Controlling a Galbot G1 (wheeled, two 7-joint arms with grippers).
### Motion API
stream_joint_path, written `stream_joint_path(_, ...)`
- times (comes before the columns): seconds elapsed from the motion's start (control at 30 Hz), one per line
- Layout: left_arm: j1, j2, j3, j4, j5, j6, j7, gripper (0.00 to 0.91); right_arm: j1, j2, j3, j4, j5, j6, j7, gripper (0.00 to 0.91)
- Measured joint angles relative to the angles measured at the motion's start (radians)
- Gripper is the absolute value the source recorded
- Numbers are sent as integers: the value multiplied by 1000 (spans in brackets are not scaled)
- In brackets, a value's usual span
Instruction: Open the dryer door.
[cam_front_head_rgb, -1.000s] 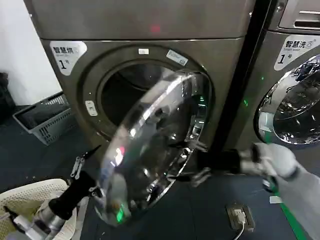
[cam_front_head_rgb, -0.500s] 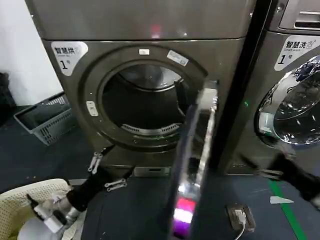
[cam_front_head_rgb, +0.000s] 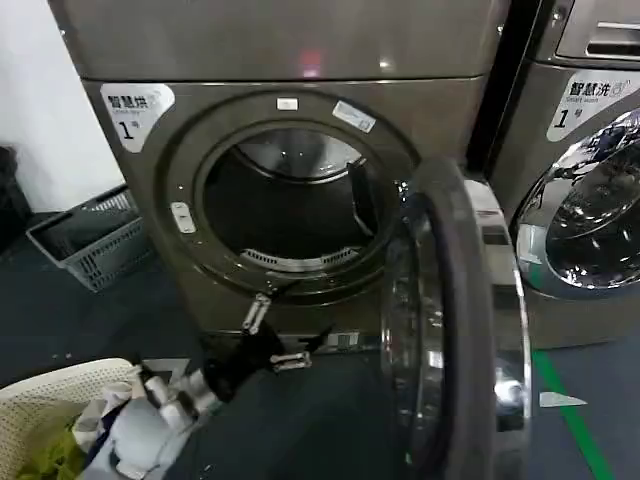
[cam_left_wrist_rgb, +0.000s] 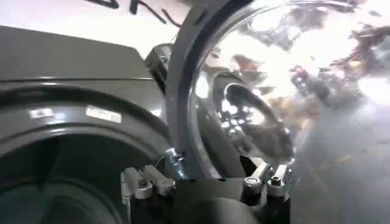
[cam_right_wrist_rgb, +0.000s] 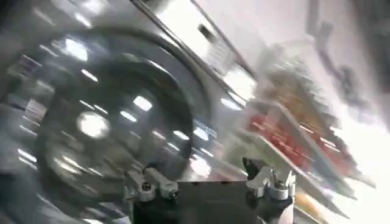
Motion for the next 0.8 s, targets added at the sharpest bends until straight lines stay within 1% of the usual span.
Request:
stream_joint_path(0.1,-54,-17,62,35,6,5,0,907,34,44,44,-24,-39,-59,90,907)
stream_joint_path(0.23,-122,-50,149,79,19,15,-3,907,60,78,105,-65,-73,-95,172,907)
stream_joint_path(0.37,-182,-80,224,117,35,20,-11,907,81,105,171,-96,-133,-117,223,907)
stream_joint_path(0.47,-219,-106,271,148,49,21,-17,907,82,131,217,-107,-165,-113,239,907)
stream_joint_path(0.8,-331,-210,394,245,85,6,-30,907,65,192,299,-124,-164,-105,247,907)
